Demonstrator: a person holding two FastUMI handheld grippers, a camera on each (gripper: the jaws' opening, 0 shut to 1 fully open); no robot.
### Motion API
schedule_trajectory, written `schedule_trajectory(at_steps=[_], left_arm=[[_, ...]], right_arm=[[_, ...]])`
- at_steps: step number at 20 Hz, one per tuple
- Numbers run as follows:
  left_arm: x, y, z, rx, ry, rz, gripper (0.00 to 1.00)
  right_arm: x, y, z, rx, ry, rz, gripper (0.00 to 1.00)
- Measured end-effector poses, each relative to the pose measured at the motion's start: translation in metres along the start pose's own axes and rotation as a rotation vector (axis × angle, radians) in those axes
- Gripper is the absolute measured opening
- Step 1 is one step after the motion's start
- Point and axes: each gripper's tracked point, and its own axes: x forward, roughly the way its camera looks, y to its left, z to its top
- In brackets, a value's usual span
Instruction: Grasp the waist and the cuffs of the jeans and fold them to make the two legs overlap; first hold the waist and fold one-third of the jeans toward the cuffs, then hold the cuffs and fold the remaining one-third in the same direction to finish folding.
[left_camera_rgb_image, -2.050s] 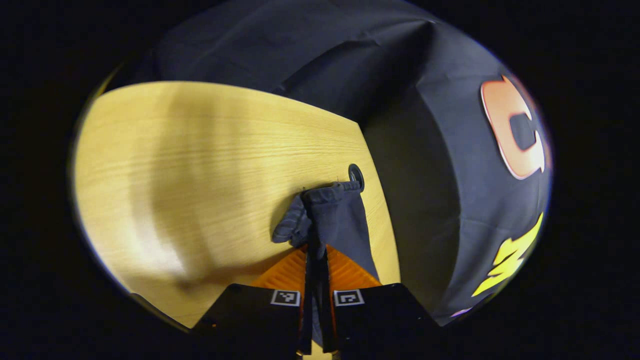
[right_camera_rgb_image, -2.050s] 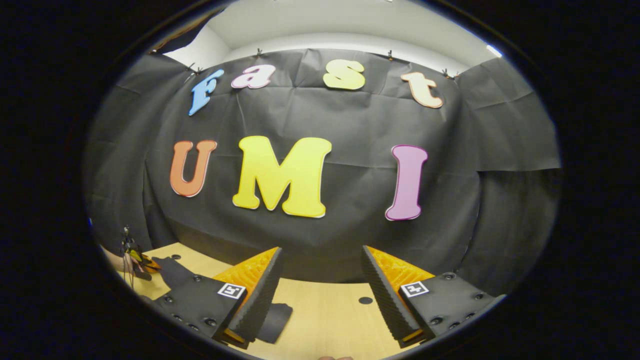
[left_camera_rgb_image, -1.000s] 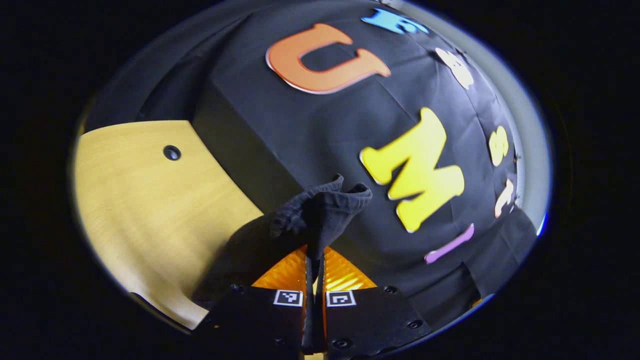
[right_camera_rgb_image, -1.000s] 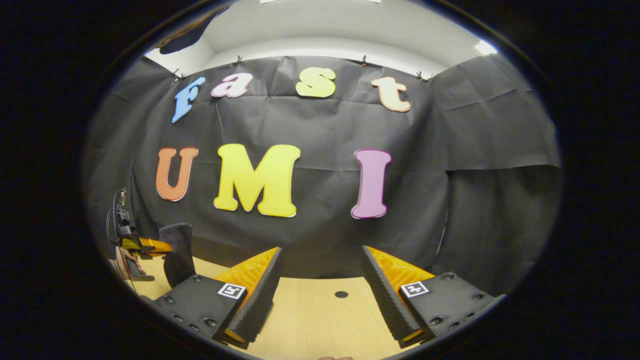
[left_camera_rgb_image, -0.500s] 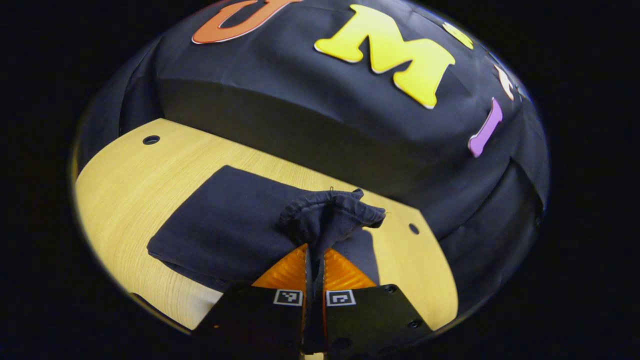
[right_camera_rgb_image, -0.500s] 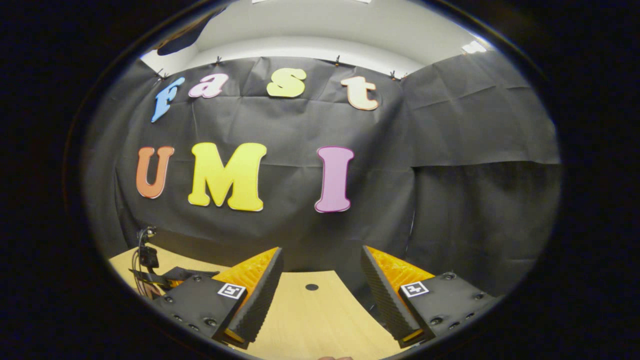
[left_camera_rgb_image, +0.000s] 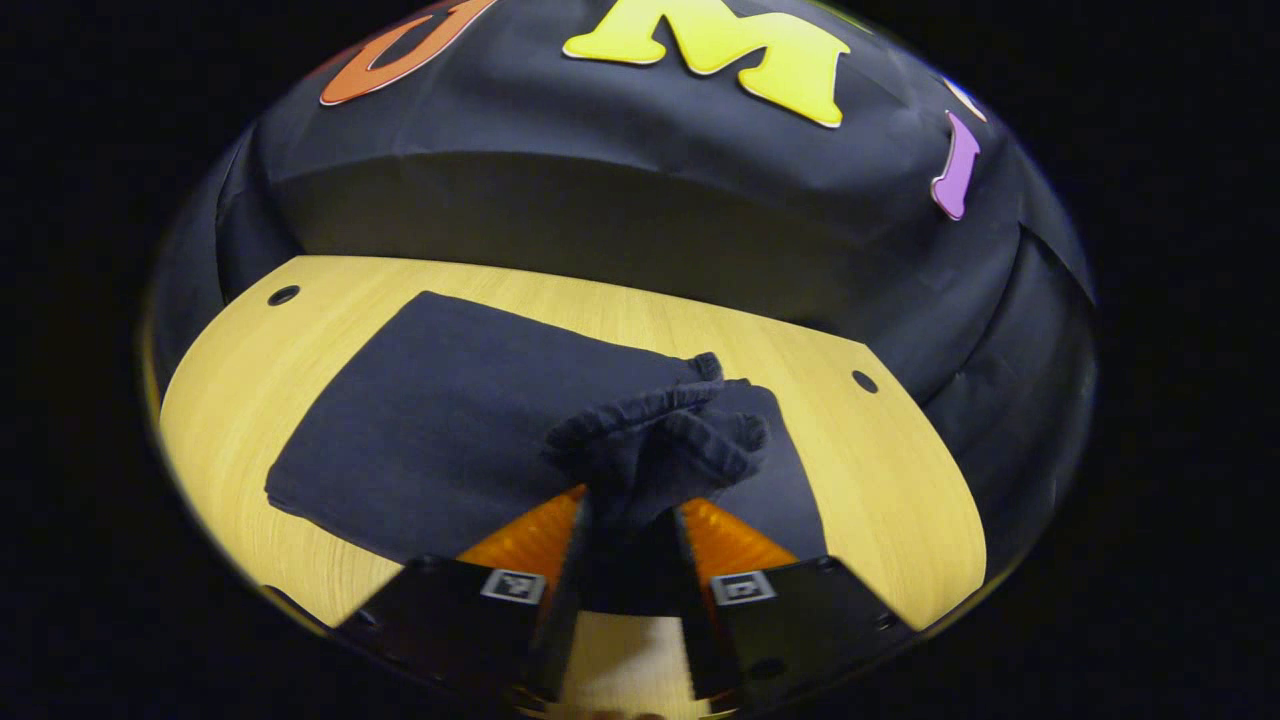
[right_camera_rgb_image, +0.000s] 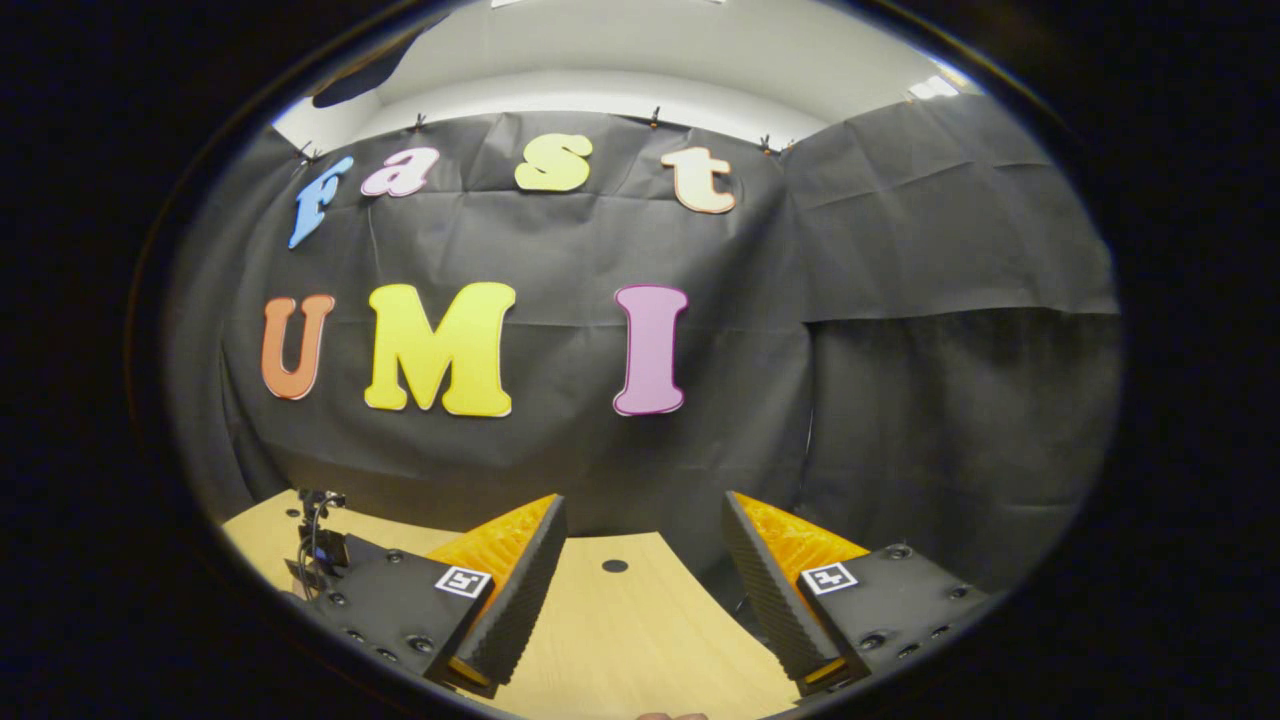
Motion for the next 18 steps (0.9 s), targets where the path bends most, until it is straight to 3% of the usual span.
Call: schedule_trajectory(at_steps=[3, 7, 10, 12, 16, 17, 18], left_arm=[[-0.004, -0.011, 0.002, 0.054, -0.011, 0.006, 0.99], [-0.027, -0.023, 0.012, 0.015, -0.062, -0.049, 1.00], [-0.055, -0.042, 0.018, -0.052, -0.083, -0.149, 0.99], [-0.080, -0.041, 0.028, -0.055, -0.123, -0.170, 0.99], [-0.140, -0.014, 0.057, -0.006, -0.235, -0.150, 0.99], [-0.155, -0.003, 0.063, 0.011, -0.263, -0.131, 0.99], [-0.172, 0.010, 0.072, 0.027, -0.292, -0.112, 0.98]], right_arm=[[-0.006, 0.002, 0.005, -0.013, -0.007, -0.002, 0.92], [-0.016, 0.006, 0.008, -0.013, -0.008, -0.007, 0.92], [-0.022, 0.021, 0.000, -0.009, 0.007, 0.008, 0.96], [-0.026, 0.037, -0.007, -0.006, 0.017, 0.031, 0.92], [-0.029, 0.085, -0.020, 0.031, 0.032, 0.098, 0.92], [-0.029, 0.099, -0.025, 0.044, 0.039, 0.119, 0.96], [-0.029, 0.116, -0.030, 0.056, 0.046, 0.141, 0.93]])
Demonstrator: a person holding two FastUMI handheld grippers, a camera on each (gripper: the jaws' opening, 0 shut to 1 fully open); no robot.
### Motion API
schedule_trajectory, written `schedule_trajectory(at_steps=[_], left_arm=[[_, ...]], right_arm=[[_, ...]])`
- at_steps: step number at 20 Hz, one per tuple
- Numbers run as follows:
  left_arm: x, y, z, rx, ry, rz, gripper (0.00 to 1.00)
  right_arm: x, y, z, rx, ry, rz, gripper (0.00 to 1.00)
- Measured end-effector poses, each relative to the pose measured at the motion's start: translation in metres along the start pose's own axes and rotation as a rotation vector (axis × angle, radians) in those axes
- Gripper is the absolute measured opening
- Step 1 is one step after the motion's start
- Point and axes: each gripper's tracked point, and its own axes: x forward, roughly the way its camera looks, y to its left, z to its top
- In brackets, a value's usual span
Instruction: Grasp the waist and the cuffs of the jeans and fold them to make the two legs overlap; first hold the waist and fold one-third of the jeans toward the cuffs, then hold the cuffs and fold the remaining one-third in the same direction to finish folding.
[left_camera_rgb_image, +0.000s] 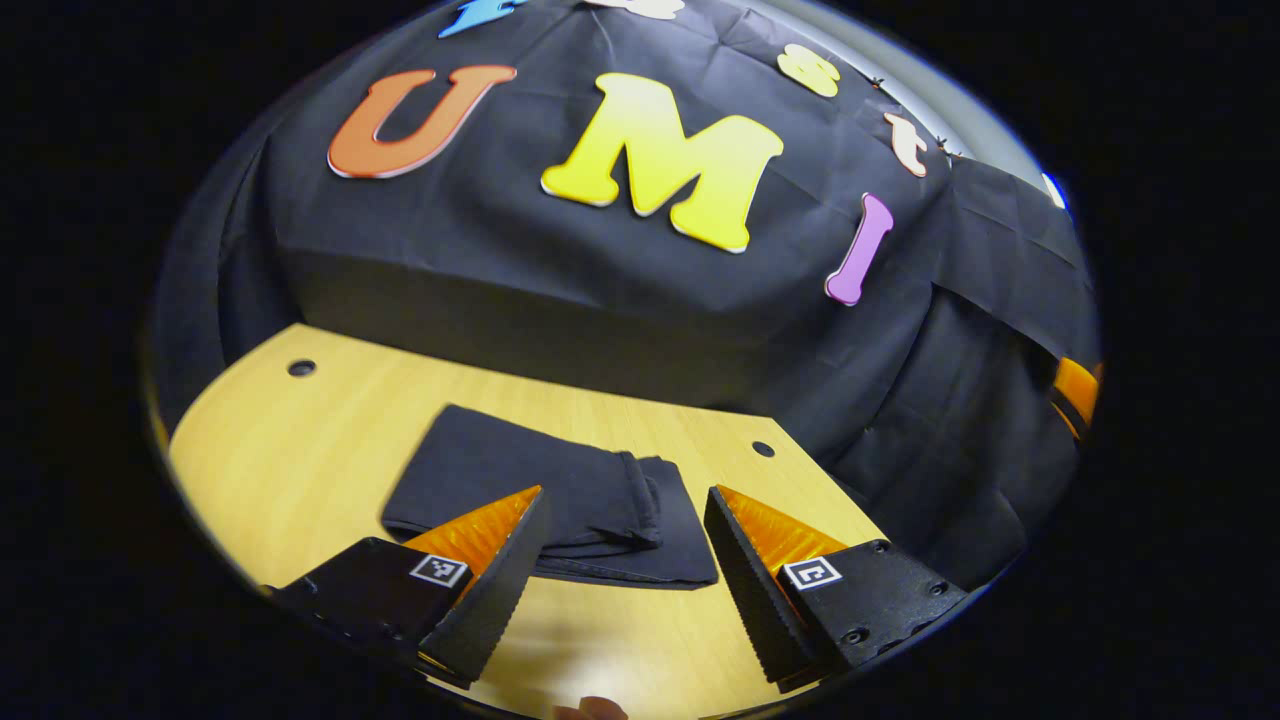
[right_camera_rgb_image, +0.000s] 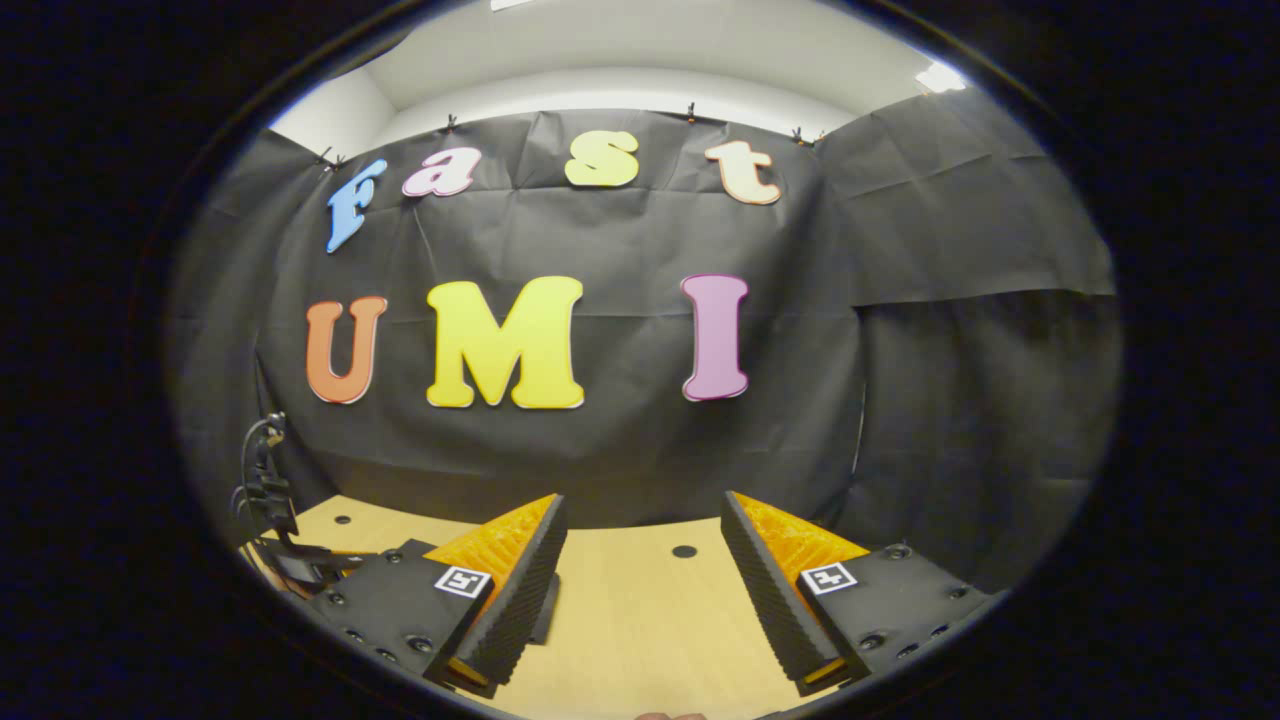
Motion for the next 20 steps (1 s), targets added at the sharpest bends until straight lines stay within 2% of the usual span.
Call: schedule_trajectory(at_steps=[7, 9, 10, 14, 15, 16, 18, 19, 20], left_arm=[[-0.105, 0.077, 0.072, 0.109, -0.166, 0.154, 0.98], [-0.132, 0.084, 0.086, 0.144, -0.212, 0.191, 0.98], [-0.145, 0.088, 0.093, 0.158, -0.233, 0.210, 0.98], [-0.187, 0.094, 0.103, 0.208, -0.268, 0.246, 0.98], [-0.197, 0.095, 0.104, 0.227, -0.282, 0.252, 0.98], [-0.204, 0.094, 0.102, 0.242, -0.284, 0.253, 0.98], [-0.215, 0.090, 0.094, 0.247, -0.279, 0.241, 0.98], [-0.220, 0.086, 0.091, 0.239, -0.277, 0.231, 0.98], [-0.223, 0.083, 0.087, 0.234, -0.277, 0.223, 0.98]], right_arm=[[0.000, 0.096, -0.012, 0.044, -0.001, 0.126, 0.92], [-0.008, 0.116, -0.009, 0.042, -0.012, 0.148, 0.96], [-0.013, 0.124, -0.007, 0.043, -0.018, 0.158, 0.92], [-0.040, 0.140, -0.006, 0.027, -0.040, 0.158, 0.92], [-0.047, 0.141, -0.005, 0.016, -0.055, 0.149, 0.96], [-0.055, 0.142, -0.007, 0.004, -0.064, 0.143, 0.92], [-0.072, 0.140, -0.010, -0.012, -0.091, 0.121, 0.96], [-0.079, 0.141, -0.013, -0.023, -0.098, 0.114, 0.92], [-0.086, 0.139, -0.016, -0.036, -0.102, 0.106, 0.92]])
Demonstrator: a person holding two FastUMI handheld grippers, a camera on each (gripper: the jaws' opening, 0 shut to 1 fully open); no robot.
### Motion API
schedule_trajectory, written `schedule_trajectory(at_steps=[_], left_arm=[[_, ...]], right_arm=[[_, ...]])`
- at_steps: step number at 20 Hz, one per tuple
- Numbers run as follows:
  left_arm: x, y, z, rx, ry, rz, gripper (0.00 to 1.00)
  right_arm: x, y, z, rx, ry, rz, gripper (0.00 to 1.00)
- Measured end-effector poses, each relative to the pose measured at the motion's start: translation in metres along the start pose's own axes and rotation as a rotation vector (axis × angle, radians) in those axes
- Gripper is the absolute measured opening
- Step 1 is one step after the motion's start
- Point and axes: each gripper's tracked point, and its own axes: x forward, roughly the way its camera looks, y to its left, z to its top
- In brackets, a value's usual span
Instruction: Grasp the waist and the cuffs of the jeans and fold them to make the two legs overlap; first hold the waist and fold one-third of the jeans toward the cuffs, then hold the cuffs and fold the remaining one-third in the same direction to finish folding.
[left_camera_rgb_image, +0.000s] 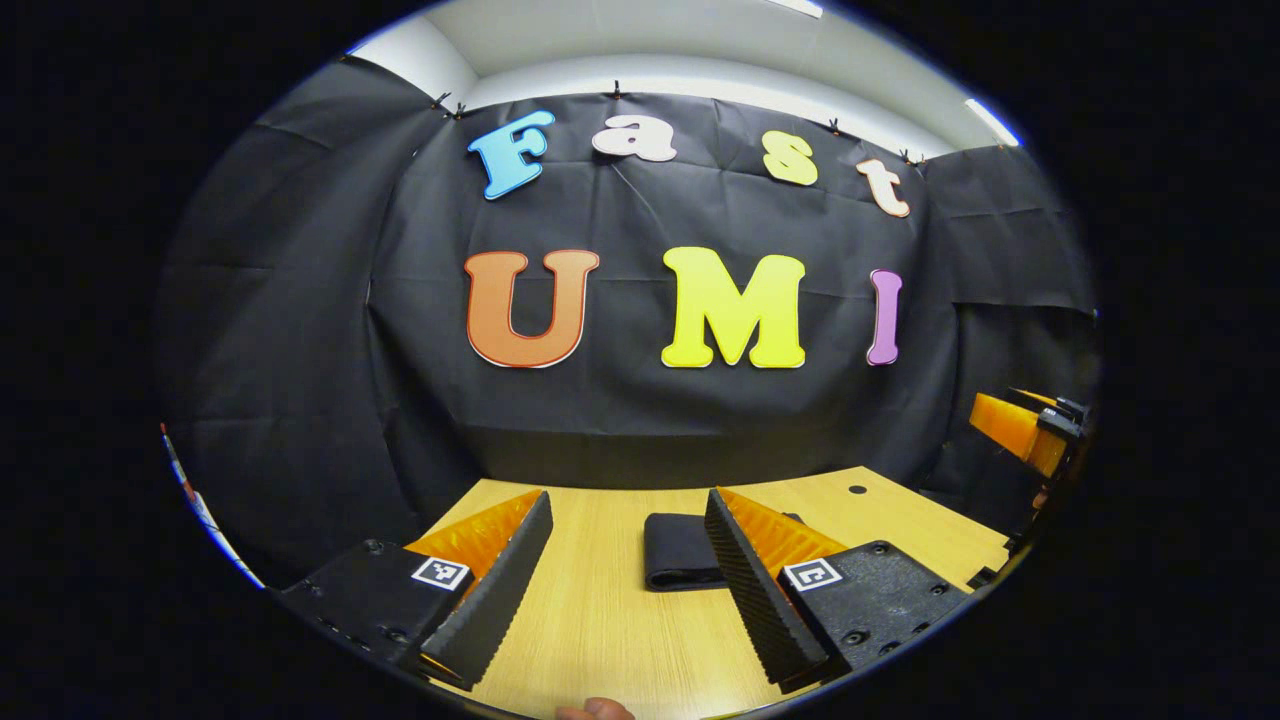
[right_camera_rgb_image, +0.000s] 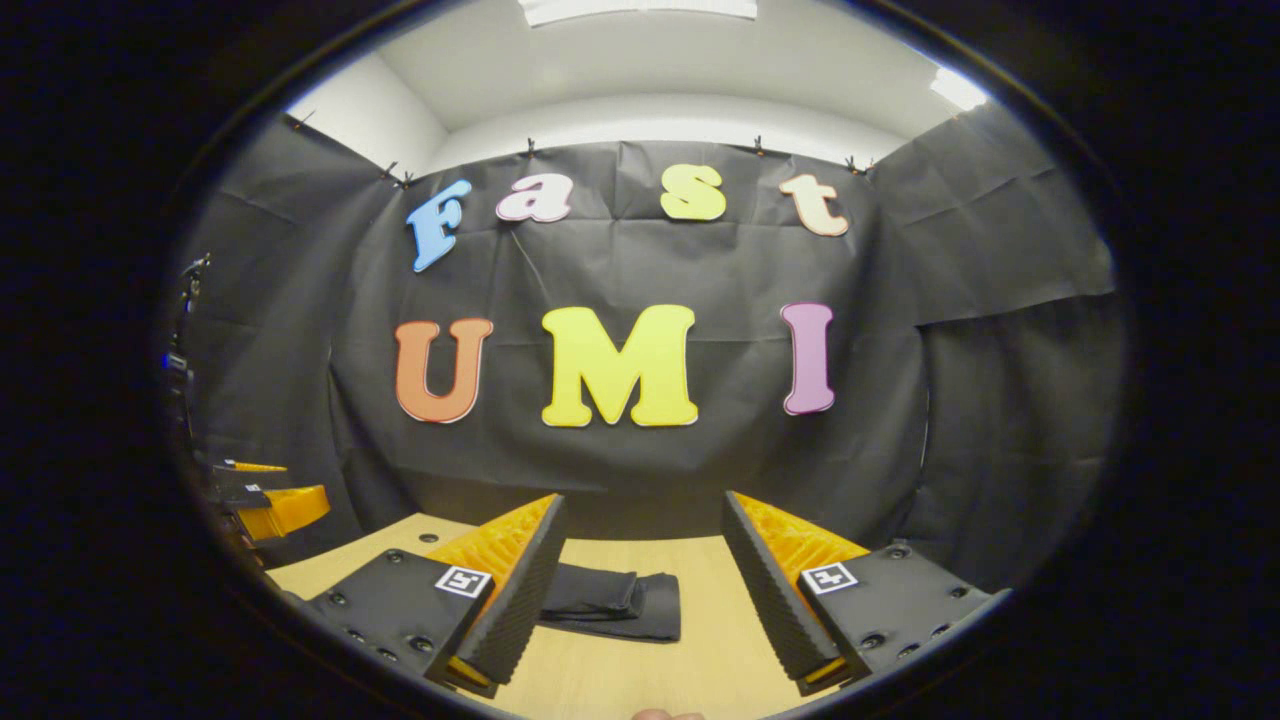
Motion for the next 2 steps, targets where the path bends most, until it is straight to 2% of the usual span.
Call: schedule_trajectory(at_steps=[2], left_arm=[[-0.0066, -0.0029, -0.0039, 0.004, 0.007, -0.009, 0.98]], right_arm=[[-0.0099, 0.0008, -0.0056, -0.011, 0.010, 0.003, 0.92]])
